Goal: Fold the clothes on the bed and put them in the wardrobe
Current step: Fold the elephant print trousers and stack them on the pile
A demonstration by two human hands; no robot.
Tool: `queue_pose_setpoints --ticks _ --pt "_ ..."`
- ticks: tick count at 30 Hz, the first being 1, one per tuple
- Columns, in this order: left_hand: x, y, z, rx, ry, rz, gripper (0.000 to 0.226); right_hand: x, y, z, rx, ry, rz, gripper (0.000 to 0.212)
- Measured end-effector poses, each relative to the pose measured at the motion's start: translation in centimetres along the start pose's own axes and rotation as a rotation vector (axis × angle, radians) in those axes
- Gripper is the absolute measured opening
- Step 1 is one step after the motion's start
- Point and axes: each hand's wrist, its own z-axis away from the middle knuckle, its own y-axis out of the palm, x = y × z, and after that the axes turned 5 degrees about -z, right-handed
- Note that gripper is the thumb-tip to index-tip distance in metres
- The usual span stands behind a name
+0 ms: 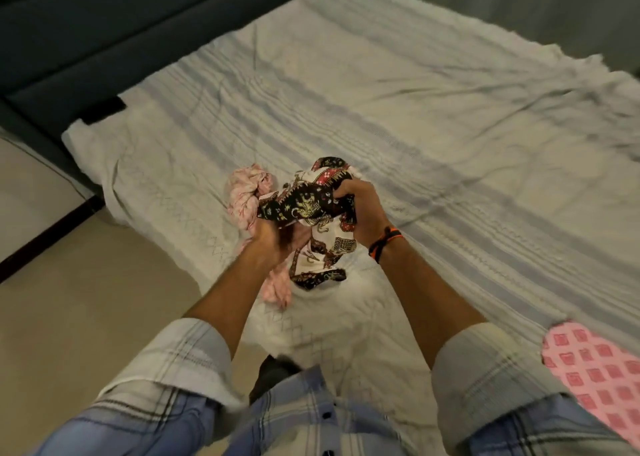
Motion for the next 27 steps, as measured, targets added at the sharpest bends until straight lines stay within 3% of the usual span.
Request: queue_pose_setpoints --ticks 3,7,9,13,16,19,22,24,27 --pt "-1.6 3.0 2.0 0.091 0.052 0.140 0.047 1.4 -2.2 2.6 0.039 -0.075 0.015 0.036" --pt "-3.2 7.6 5.0 0.235 0.053 -0.148 0.016 2.8 -5.9 6.7 0.054 -0.056 0.137 0.038" --pt "-3.4 9.3 5.7 0.216 0.093 -0.269 0.011 2.8 -7.9 7.9 0.025 -0.011 0.166 0.052" --pt "-3.9 12.2 6.3 0.274 0.154 -0.328 0.029 4.1 -10.1 9.6 -0.088 0.022 0.179 0.053" --pt "-4.0 13.9 7.1 0.422 0.211 -0.384 0.039 5.6 -10.2 10.0 -0.206 0.027 0.286 0.059" --pt "-4.7 15.5 8.0 0.543 0.294 -0.474 0.043 7.4 -10.0 9.0 -0.270 -0.004 0.126 0.079" --pt "-6.1 16.4 8.3 0.687 0.348 -0.539 0.048 9.8 -8.9 8.0 -0.178 -0.011 -0.254 0.087" --pt "-6.9 16.6 8.4 0.786 0.382 -0.587 0.055 11.1 -8.0 7.6 -0.171 -0.054 -0.378 0.070" --pt "-8.7 16.3 8.1 0.911 0.411 -0.710 0.058 13.4 -6.6 6.9 -0.233 -0.138 -0.357 0.030"
